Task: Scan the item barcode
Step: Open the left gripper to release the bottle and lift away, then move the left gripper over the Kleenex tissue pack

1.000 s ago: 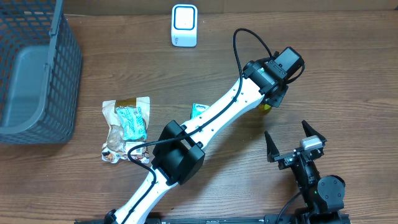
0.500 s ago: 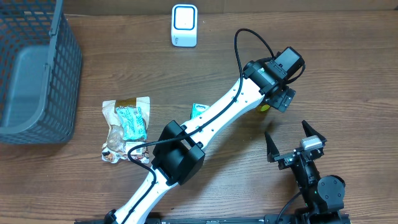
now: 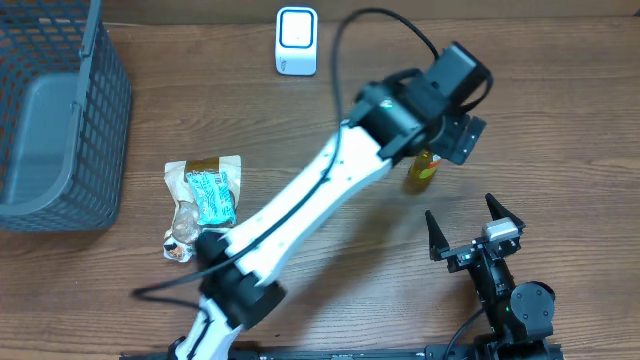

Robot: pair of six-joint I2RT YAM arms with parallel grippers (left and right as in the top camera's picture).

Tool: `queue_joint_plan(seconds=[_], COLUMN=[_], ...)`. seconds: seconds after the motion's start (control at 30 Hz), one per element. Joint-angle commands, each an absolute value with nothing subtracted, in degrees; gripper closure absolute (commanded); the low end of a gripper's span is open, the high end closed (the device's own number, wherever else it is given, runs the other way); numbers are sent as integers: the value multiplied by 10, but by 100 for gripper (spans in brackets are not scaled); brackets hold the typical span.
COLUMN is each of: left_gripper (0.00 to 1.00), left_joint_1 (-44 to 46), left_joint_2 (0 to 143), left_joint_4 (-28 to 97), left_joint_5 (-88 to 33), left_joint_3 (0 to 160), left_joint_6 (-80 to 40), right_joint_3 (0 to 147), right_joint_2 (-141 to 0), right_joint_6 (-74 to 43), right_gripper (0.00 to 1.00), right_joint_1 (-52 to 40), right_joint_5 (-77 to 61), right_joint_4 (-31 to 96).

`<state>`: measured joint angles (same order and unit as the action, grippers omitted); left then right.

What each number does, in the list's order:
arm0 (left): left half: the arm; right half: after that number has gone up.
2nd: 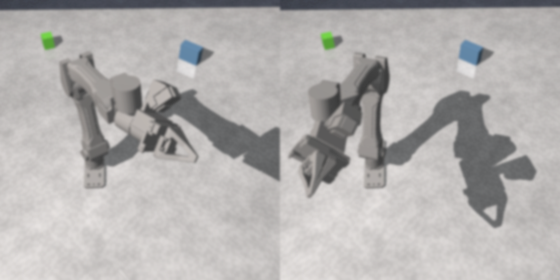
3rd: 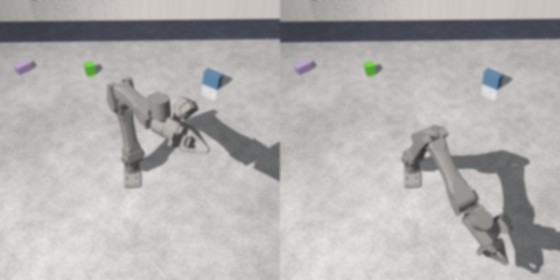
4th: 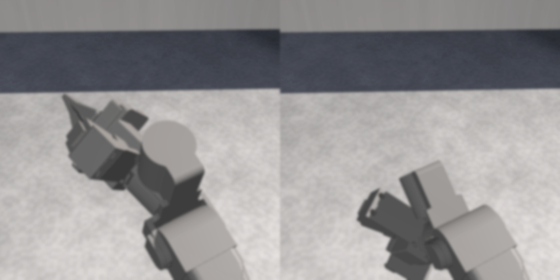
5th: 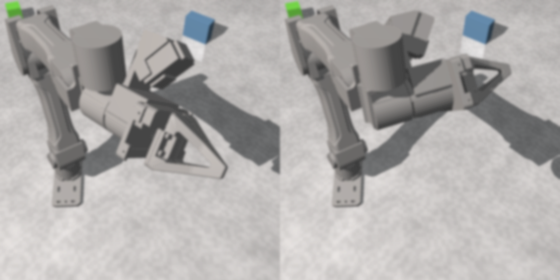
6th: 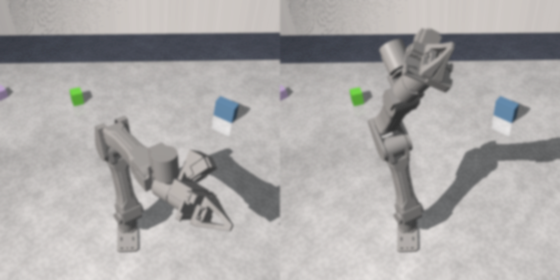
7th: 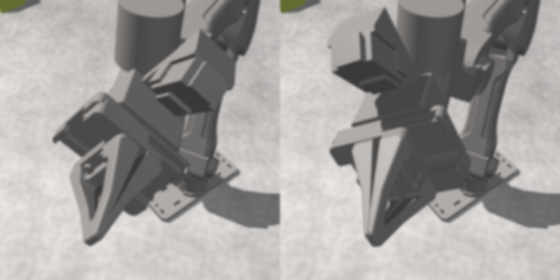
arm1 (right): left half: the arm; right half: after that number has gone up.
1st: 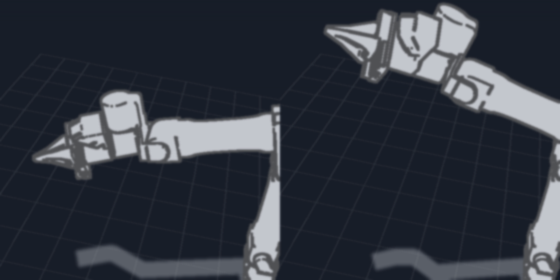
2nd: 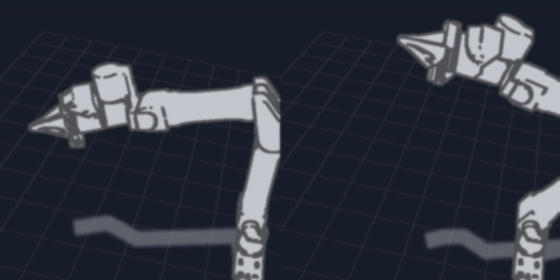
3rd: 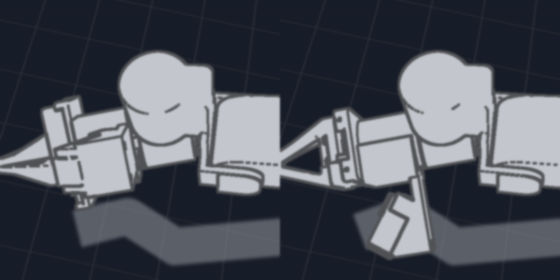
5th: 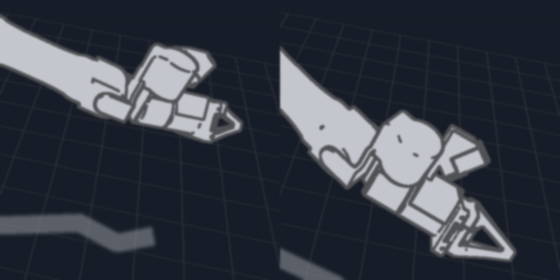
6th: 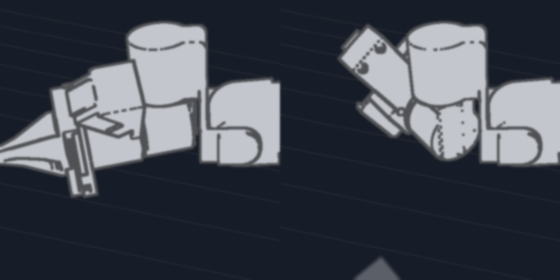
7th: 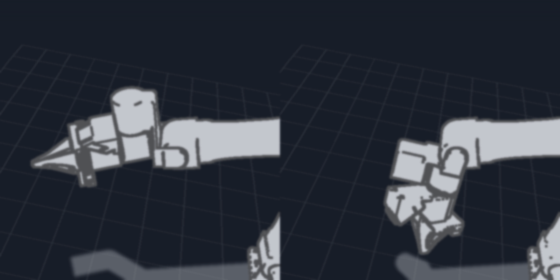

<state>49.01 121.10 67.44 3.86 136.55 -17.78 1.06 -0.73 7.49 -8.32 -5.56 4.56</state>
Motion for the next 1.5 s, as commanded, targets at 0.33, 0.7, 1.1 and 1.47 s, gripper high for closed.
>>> queue_joint_plan(seconds=[0.33,0.7,1.1,1.47], left_gripper=[3,52,95,95], left_joint_1=[382,307,295,214], left_joint_2=[1170,1170,1169,1145], left_joint_4=[938,968,955,921], left_joint_5=[111,65,33,-166], left_joint_3=[1363,1293,1229,1229], left_joint_6=[-205,-234,-222,-101], right_joint_3=[4,4,4,4], right_joint_2=[-2,-2,-2,-2], right_joint_6=[74,74,74,74], right_gripper=[0,0,0,0], right_joint_1=[-82,-82,-82,-82], right_joint_5=[-52,-52,-52,-52], right_joint_4=[44,44,44,44])
